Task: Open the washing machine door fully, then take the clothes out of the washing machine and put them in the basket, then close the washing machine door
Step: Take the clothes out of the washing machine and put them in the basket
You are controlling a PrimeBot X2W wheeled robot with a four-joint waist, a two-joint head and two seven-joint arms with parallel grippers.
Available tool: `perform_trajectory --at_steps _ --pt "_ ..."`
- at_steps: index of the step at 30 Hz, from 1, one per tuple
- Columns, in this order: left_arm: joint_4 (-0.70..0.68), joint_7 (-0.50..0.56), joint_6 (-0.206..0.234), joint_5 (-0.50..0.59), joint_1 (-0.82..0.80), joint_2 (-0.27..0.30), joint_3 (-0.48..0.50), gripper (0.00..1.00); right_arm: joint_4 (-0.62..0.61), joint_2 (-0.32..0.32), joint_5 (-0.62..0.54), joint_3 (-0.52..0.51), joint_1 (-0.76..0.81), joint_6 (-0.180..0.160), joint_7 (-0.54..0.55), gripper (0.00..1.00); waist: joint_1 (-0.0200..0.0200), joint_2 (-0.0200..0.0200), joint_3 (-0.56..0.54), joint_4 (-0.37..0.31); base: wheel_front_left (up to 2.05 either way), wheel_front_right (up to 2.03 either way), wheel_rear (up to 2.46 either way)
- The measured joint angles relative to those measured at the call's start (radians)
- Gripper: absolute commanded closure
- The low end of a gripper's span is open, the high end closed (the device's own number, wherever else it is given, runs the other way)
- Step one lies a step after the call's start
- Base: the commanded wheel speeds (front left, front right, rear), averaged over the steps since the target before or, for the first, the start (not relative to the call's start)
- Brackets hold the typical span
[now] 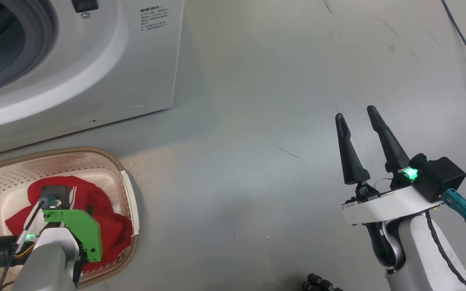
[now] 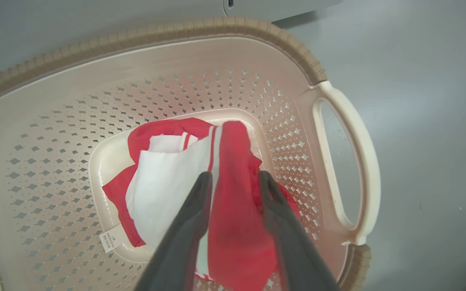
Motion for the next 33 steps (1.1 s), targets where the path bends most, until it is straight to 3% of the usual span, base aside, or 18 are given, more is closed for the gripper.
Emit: perform_trajectory --at_steps 9,17,25,33 --pt "0.034 -0.028 0.002 0.0 -0.015 0.003 0.004 0.0 0.013 0.001 0.0 -0.012 -0.005 0.0 0.0 0.0 0.0 0.0 -0.019 0.015 0.0 0.0 0.0" --pt "0.039 -0.116 0.0 0.0 -0.016 -0.01 -0.004 0.0 0.03 0.001 0.0 -0.032 -0.021 0.0 0.0 0.0 0.0 0.0 -0.081 0.05 0.0 0.0 0.0" --pt "0.012 -0.211 -0.024 -0.005 -0.016 -0.027 -0.013 0.0 0.053 0.0 -0.002 -0.064 -0.017 0.0 0.0 0.0 0.0 0.0 -0.159 0.106 0.0 0.0 0.0" --pt "-0.039 -0.238 -0.045 -0.04 -0.009 -0.05 -0.014 0.0 0.072 -0.017 -0.009 -0.091 0.027 0.0 0.0 0.0 0.0 0.0 -0.249 0.178 0.0 0.0 0.0"
